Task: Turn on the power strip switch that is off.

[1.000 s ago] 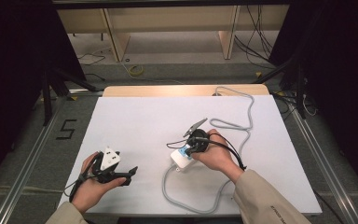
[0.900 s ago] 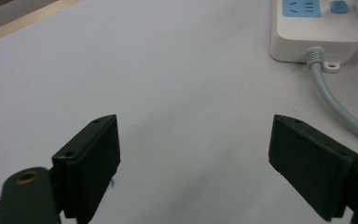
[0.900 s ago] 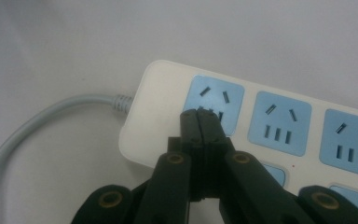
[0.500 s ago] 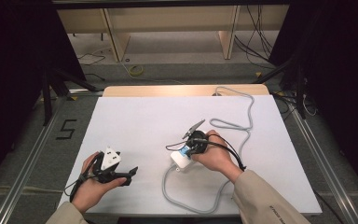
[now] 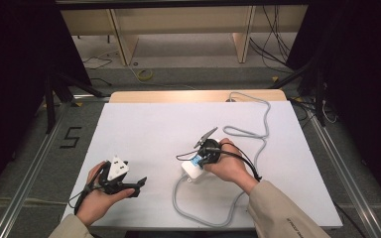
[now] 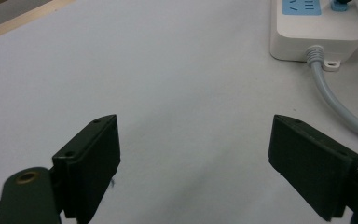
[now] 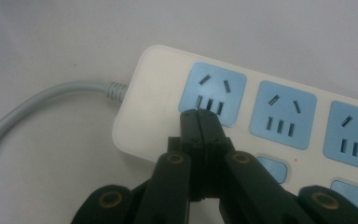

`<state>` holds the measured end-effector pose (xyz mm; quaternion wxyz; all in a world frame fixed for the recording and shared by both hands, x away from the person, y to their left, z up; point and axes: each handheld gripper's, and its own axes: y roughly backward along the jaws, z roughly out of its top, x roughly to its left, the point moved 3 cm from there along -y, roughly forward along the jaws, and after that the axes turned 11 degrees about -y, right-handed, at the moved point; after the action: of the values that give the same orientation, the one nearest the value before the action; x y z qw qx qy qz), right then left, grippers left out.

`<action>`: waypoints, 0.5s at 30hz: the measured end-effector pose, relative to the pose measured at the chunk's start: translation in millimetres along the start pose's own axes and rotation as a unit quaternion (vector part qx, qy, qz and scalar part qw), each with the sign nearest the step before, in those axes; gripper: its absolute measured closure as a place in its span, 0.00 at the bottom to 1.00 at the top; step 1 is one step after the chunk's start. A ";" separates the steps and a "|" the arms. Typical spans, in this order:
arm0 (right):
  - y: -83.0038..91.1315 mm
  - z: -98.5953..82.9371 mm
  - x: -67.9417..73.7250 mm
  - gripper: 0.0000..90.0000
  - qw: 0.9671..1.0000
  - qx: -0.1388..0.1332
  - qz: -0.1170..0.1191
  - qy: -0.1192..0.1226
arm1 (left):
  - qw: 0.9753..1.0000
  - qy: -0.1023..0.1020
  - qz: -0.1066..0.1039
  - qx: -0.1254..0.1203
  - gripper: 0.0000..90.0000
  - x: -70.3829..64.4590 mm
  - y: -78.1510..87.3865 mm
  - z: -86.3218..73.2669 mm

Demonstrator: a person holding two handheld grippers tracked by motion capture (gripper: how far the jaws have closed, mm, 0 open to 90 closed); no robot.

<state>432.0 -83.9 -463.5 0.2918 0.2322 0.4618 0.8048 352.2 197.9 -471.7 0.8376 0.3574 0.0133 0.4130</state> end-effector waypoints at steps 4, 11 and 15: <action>0.0 0.1 0.2 1.00 1.000 0.000 -0.002 0.000 | 1.000 0.000 0.000 0.000 0.18 0.0 -0.1 0.0; 1.8 1.2 1.1 1.00 1.000 -0.002 -0.002 -0.004 | 1.000 0.000 0.001 0.000 0.18 -0.5 -0.8 0.4; 0.3 0.2 0.9 1.00 1.000 0.004 -0.003 0.002 | 1.000 -0.001 0.001 0.001 0.18 -0.4 -0.2 0.3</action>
<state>431.4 -83.3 -463.0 0.2921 0.2303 0.4659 0.8029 352.2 197.4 -471.8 0.8369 0.3586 0.0123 0.4133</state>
